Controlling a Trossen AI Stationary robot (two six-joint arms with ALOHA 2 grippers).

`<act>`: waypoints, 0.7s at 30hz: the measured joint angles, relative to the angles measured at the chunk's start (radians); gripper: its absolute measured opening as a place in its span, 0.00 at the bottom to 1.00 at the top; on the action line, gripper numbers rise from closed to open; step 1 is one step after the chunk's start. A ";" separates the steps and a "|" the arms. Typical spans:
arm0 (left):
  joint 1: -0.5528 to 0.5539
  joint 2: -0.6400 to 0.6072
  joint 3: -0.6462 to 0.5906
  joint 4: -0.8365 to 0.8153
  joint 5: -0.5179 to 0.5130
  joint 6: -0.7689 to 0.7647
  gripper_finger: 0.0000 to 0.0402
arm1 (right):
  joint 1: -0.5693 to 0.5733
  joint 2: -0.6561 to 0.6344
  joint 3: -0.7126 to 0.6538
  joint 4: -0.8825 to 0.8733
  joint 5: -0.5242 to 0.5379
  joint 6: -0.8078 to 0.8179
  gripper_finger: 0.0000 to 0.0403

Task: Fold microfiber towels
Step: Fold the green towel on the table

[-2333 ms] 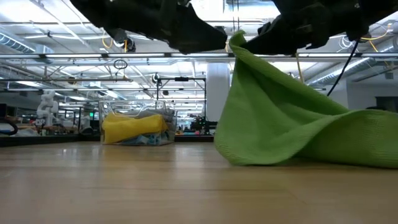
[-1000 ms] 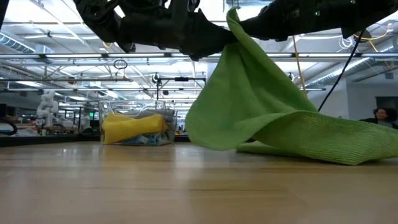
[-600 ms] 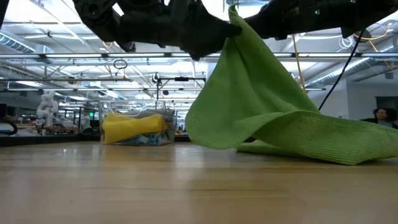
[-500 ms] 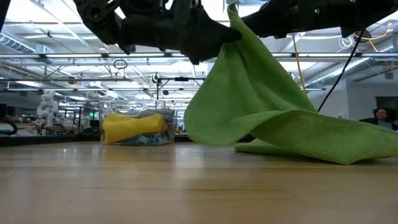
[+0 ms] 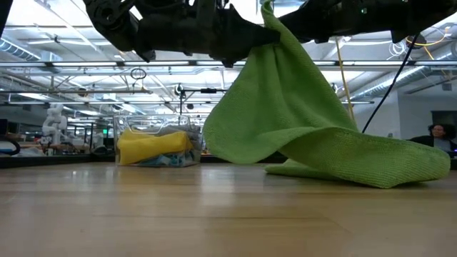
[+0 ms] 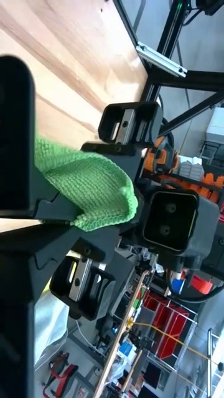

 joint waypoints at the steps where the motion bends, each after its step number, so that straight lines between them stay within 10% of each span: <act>1: -0.002 0.000 0.000 -0.001 -0.009 0.000 0.21 | 0.000 0.000 0.000 0.000 0.000 0.000 0.01; 4: -0.002 0.000 0.000 -0.009 -0.042 -0.021 0.04 | 0.000 0.000 0.000 0.000 0.001 0.021 0.02; 21: -0.012 -0.081 0.000 -0.195 -0.248 -0.019 0.02 | 0.226 -0.102 0.000 -0.406 0.420 0.526 0.48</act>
